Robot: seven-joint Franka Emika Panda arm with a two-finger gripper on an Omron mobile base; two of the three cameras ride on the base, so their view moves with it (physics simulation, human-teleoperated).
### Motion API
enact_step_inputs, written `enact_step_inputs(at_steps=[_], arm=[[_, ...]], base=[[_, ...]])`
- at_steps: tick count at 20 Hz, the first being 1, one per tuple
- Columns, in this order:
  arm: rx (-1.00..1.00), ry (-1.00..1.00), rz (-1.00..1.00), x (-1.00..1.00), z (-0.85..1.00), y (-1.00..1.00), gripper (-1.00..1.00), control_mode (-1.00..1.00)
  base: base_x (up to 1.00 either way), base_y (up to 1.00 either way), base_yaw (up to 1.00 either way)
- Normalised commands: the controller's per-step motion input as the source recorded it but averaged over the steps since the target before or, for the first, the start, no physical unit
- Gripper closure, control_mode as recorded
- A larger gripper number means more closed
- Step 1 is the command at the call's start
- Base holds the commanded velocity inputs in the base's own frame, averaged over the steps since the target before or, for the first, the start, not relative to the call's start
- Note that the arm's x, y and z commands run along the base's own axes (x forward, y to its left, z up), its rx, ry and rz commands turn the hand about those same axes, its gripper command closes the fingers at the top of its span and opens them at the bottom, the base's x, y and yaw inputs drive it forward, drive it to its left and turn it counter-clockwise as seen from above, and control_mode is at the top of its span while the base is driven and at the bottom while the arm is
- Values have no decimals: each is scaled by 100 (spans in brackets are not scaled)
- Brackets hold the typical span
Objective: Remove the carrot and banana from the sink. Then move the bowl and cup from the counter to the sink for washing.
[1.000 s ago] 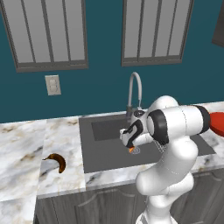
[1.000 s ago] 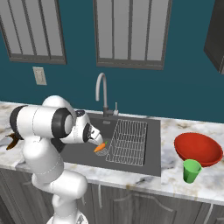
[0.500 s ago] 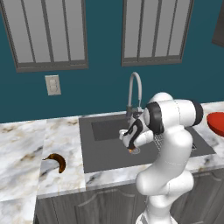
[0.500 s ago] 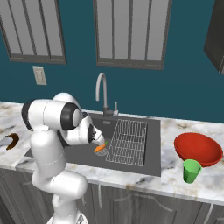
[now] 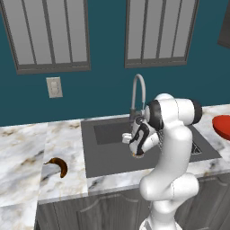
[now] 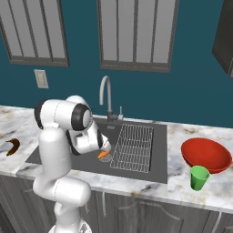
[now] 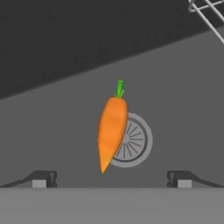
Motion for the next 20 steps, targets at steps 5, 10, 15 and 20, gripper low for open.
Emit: enact_step_inputs(at_steps=[5,10,15,20], arm=[[0,-4,-1,22,-26,-2,-100,-100],[1,0,0,17,-26,-1,-100,-100],[1,0,-1,14,-25,-2,-100,-100],[0,0,0,15,-23,-4,-100,-100]], base=[[0,0,0],[0,0,0],[0,0,0],[0,0,0]])
